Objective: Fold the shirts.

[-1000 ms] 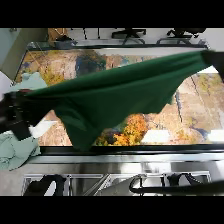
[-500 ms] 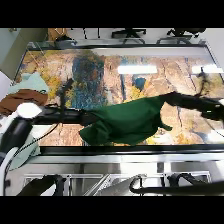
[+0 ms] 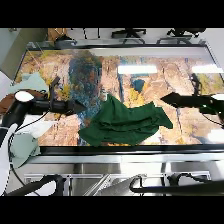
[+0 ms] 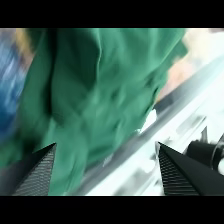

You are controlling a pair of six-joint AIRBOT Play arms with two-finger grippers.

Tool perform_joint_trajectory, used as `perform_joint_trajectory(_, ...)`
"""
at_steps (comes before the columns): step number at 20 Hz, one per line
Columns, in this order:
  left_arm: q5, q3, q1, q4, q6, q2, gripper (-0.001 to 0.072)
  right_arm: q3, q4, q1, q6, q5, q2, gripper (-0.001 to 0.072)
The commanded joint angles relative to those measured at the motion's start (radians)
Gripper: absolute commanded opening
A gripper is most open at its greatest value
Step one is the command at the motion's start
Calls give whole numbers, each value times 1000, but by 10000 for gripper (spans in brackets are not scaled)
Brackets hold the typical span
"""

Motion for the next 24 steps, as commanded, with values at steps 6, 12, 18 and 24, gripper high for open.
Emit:
perform_joint_trajectory(6, 270, -613, -70, 116, -25, 251, 692, -98, -256, -96, 106, 46, 3, 534)
perform_joint_trajectory(12, 509, -626, -246, 58, -97, 187, 692, -159, -257, -93, 91, 35, -66, 532)
perform_joint_trajectory(18, 523, -389, -331, 48, -96, -51, 525, -159, -254, -29, 90, 35, -148, 524)
perform_joint_trajectory(24, 386, -251, -342, 48, -77, -158, 16, -159, -197, 137, 55, 37, -195, 239)
